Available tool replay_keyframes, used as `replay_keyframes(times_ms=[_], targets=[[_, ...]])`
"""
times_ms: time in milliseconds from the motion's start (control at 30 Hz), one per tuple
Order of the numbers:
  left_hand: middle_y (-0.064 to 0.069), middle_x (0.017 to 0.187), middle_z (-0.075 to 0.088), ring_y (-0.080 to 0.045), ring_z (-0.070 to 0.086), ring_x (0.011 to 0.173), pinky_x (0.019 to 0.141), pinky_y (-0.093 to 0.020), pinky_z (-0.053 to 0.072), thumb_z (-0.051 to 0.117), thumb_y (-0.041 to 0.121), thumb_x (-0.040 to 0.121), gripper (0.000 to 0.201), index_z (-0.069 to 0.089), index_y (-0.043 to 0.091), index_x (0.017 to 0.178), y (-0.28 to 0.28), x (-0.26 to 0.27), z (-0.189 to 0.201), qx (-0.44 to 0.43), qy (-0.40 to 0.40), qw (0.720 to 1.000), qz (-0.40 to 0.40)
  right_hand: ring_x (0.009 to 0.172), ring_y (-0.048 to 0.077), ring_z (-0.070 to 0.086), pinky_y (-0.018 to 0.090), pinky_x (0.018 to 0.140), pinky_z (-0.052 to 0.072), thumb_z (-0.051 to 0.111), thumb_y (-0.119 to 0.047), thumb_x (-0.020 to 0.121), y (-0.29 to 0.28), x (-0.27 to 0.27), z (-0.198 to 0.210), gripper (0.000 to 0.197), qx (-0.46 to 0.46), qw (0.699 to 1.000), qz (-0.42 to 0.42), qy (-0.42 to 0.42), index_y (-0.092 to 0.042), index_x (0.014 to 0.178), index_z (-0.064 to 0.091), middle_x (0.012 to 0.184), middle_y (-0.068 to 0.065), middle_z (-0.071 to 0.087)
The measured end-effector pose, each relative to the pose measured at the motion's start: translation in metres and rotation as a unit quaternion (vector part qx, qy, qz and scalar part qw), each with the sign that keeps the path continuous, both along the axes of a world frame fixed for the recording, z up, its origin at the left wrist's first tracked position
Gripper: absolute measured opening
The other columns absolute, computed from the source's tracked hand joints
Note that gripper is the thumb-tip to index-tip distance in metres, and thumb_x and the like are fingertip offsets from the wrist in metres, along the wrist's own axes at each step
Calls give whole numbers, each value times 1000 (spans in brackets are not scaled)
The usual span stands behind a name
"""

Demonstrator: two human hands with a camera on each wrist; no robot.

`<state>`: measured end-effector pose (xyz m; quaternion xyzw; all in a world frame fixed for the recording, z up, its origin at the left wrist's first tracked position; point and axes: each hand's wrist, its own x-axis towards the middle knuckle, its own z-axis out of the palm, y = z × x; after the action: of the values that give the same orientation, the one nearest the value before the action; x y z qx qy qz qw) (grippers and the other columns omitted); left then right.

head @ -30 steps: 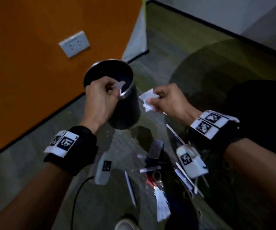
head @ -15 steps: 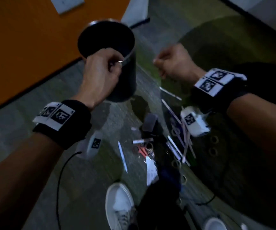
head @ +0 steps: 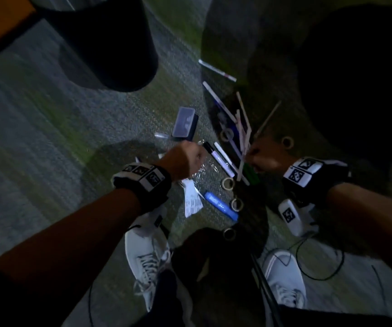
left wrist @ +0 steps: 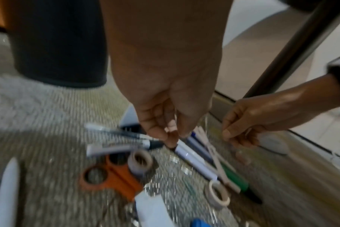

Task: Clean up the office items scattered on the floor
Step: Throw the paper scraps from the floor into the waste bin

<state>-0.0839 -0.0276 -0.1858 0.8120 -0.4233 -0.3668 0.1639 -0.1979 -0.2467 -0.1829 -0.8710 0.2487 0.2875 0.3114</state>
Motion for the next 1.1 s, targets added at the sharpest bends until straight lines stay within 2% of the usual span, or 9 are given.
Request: replay_keyframes(times_ms=[100,167,267,400,533,700,867,967,1100], targets=[[-12,76,66,-29,66,71,62,-26,48,33,5,83,38,70,9,77,9,-12,-25,138,38,990,-8,65,17,60,32,69,52,69,-23,85,25,-8,-11,17,6,999,32,18,-10,74,73,71,7,68],[-14,83,69,-31,71,77,67,-30,56,45,13,90,28,72,7,88,17,-21,-21,193,109,968,115,65,18,61,27,67,49,68,-21,85,47,-9,-16,15,49,997,49,30,-10,79,74,74,10,70],[-15,97,68,-30,68,90,77,-35,56,66,32,91,32,66,2,102,37,-45,-42,234,142,954,126,85,23,68,27,78,52,70,-24,83,74,-9,-21,16,62,995,73,28,-9,87,76,91,4,71],[-1,64,65,-22,66,60,54,-29,48,76,41,79,33,61,13,70,54,-66,-71,164,125,948,241,88,28,69,35,81,57,71,-24,84,88,-9,-26,17,74,992,87,60,-8,88,75,91,12,73],[-19,79,70,-36,68,75,69,-44,56,62,21,78,12,61,9,75,47,-69,-68,122,122,954,244,71,22,65,28,70,51,69,-22,85,75,-15,-26,13,67,995,46,61,-11,87,75,83,11,72],[-12,60,60,-29,60,62,60,-40,49,65,10,80,22,60,0,61,52,-40,-61,62,108,954,273,61,15,60,27,65,48,74,-22,82,65,-14,-31,8,98,994,-17,49,-15,77,72,75,5,69],[-4,75,60,-26,59,75,70,-39,49,73,17,75,22,53,17,66,58,-49,-61,59,76,969,226,92,24,63,36,82,52,78,-37,75,93,-6,-40,32,44,993,100,41,-13,92,66,96,8,68],[-18,94,66,-34,64,87,77,-44,53,78,15,73,26,61,7,92,55,-73,-66,58,85,966,237,96,30,62,38,78,52,74,-28,76,113,-11,-56,29,25,988,153,16,-20,99,58,104,9,64],[-14,90,65,-37,64,83,70,-45,53,74,27,75,37,55,10,101,55,-87,-82,24,29,977,209,98,33,59,35,73,45,66,-17,80,124,-20,-76,32,-18,983,172,-64,-16,110,56,109,12,57]])
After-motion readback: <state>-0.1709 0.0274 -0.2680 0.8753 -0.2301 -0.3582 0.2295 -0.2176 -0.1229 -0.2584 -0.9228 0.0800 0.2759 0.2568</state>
